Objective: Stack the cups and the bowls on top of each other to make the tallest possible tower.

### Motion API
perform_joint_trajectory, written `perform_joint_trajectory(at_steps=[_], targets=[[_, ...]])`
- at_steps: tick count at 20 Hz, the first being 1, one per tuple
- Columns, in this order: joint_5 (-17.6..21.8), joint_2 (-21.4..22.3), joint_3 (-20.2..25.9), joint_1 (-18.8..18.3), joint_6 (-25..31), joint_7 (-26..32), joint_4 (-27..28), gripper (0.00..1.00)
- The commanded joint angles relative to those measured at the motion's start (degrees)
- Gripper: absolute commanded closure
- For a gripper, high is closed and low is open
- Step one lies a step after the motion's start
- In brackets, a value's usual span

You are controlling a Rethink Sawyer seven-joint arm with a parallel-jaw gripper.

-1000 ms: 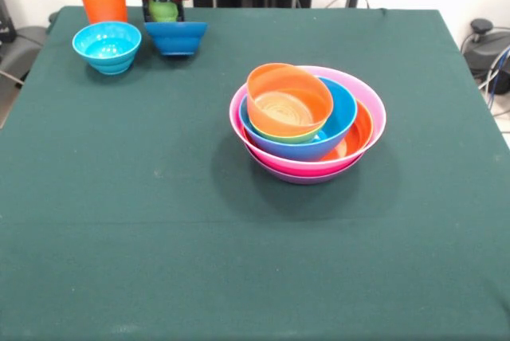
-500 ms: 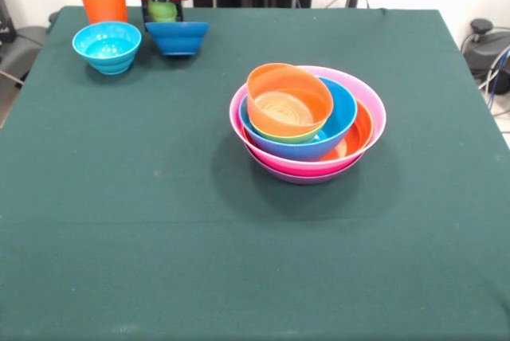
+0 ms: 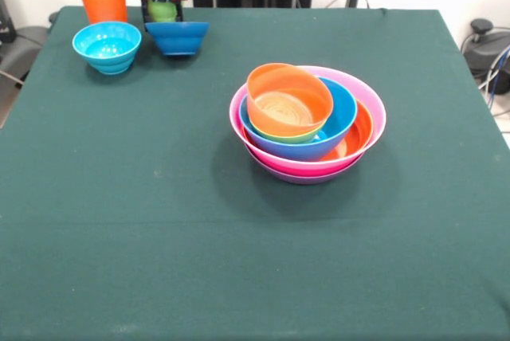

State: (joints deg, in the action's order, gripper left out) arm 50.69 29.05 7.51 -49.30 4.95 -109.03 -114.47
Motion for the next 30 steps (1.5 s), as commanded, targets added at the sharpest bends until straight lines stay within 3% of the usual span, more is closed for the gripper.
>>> perform_joint_trajectory(at_steps=[1, 19, 30], targets=[[-1.7, 0.2, 3.0, 1.4, -0.6, -4.2, 4.9, 0.0], [-1.7, 0.1, 4.2, 0.1, -0.7, -3.7, 4.8, 0.0], [-3.0, 0.3, 2.1, 1.7, -0.9, -5.8, 5.3, 0.0]])
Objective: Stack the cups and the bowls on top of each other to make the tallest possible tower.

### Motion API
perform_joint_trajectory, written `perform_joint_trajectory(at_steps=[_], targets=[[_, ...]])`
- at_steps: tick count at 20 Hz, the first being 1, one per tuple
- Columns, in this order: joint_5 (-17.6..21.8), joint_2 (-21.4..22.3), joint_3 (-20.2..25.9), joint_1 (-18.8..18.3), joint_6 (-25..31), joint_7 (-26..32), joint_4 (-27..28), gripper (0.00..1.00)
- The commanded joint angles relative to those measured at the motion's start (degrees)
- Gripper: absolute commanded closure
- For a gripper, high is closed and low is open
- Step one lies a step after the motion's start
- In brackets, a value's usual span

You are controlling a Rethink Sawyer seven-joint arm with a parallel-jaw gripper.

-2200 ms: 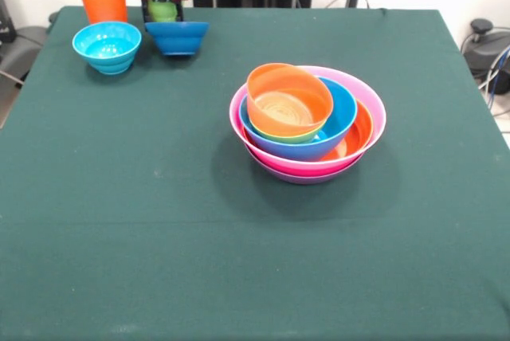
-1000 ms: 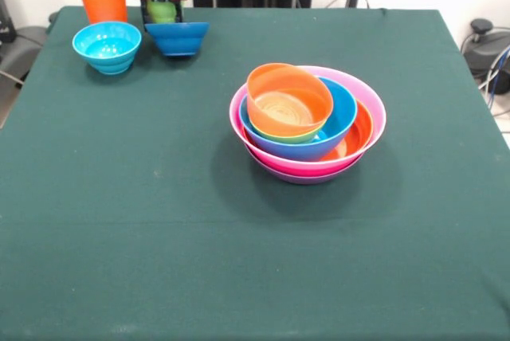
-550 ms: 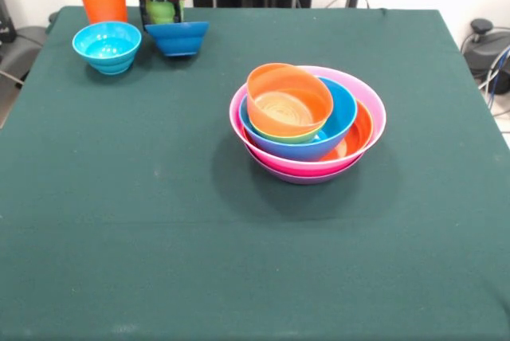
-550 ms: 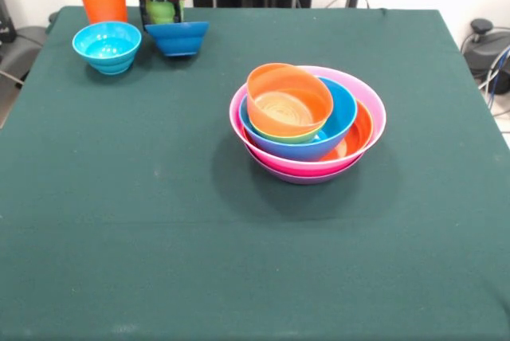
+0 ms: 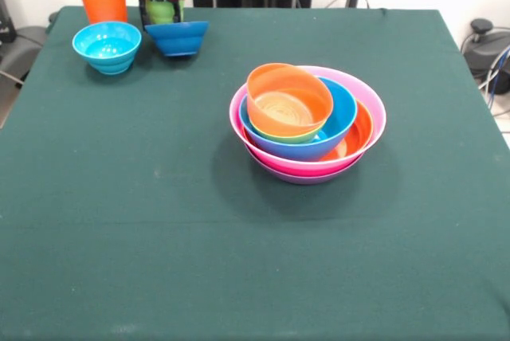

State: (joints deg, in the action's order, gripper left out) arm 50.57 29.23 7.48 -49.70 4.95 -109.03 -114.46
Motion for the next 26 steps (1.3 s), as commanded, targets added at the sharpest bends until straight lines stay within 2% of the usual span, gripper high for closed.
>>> perform_joint_trajectory(at_steps=[1, 14, 20, 23, 26], targets=[[-3.1, 0.2, 2.0, 2.2, -0.3, -5.7, 5.3, 0.0], [-4.5, 0.5, 2.3, 1.5, 1.4, -4.2, 4.9, 0.0], [-4.7, 0.8, 2.1, 1.8, -1.6, -5.6, 4.8, 0.0], [-5.1, 1.1, 0.8, 2.6, -2.9, -6.9, 5.0, 0.0], [-6.4, -0.6, -0.2, 6.0, -3.0, -8.1, 7.0, 0.0]])
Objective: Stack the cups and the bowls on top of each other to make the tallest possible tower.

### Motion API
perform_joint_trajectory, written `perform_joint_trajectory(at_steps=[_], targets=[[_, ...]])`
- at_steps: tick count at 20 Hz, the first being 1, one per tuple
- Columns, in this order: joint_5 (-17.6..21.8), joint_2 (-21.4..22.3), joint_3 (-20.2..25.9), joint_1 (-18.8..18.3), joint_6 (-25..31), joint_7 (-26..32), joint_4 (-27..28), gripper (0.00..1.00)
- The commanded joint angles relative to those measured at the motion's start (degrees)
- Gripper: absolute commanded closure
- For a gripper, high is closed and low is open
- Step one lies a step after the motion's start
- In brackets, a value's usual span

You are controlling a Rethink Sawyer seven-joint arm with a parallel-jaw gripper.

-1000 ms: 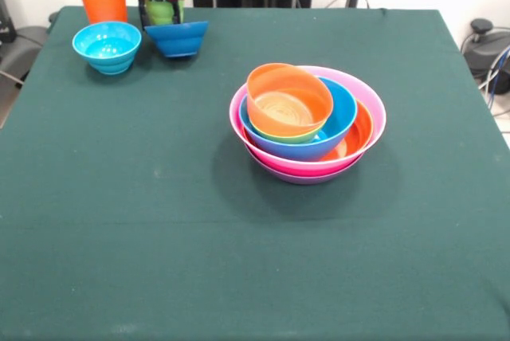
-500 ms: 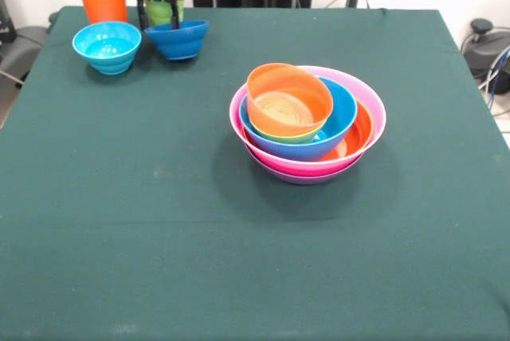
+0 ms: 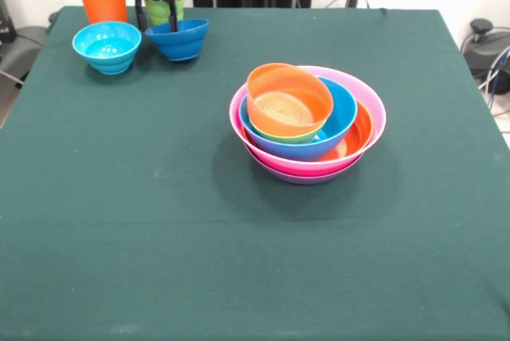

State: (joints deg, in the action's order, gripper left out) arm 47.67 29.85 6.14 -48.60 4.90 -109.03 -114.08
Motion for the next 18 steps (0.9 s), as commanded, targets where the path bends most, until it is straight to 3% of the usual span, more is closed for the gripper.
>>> perform_joint_trajectory(at_steps=[1, 9, 10, 11, 18], targets=[[-3.7, -1.2, 1.3, 4.8, -2.2, -7.7, 6.6, 0.0], [-5.0, -1.1, 1.6, 4.5, -0.4, -5.8, 6.5, 0.0], [-3.4, -0.8, 1.4, 0.9, -1.1, -4.4, 5.4, 0.0], [-3.2, -0.8, 1.5, 0.4, -1.1, -4.1, 5.3, 0.0], [-4.4, -0.8, 2.1, 2.0, 0.4, -4.3, 6.3, 0.0]])
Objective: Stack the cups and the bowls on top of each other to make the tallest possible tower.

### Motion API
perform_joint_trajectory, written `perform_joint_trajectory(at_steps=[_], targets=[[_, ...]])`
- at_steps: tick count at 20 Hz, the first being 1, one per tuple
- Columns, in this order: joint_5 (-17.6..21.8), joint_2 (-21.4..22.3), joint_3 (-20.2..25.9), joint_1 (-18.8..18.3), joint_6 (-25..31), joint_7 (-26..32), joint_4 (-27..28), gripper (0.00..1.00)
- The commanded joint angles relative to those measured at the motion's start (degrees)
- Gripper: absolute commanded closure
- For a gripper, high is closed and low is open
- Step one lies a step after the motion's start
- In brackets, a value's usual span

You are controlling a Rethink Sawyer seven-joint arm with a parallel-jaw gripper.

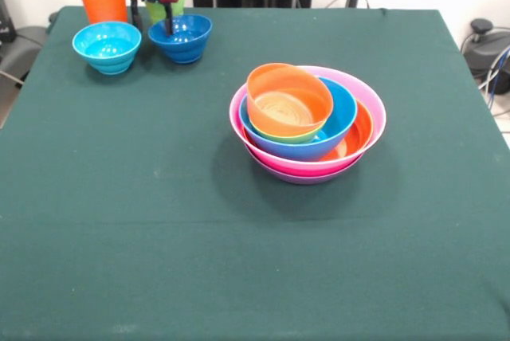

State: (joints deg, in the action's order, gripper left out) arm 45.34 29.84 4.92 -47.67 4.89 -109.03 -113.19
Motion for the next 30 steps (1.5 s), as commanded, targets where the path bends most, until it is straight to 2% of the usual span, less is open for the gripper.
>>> perform_joint_trajectory(at_steps=[1, 3, 22, 24, 30], targets=[[-2.0, -0.9, 3.1, 1.2, -0.8, -4.9, 5.4, 0.0], [-2.3, -0.8, 1.1, 2.6, -7.4, -8.1, 5.3, 0.0], [-6.4, -0.9, -1.5, 4.0, -8.7, -8.5, 5.3, 0.0], [-6.3, -0.6, -0.3, 3.3, -4.5, -6.5, 5.2, 0.0], [-6.6, -0.5, 0.0, 3.0, -3.2, -5.1, 5.1, 0.0]])
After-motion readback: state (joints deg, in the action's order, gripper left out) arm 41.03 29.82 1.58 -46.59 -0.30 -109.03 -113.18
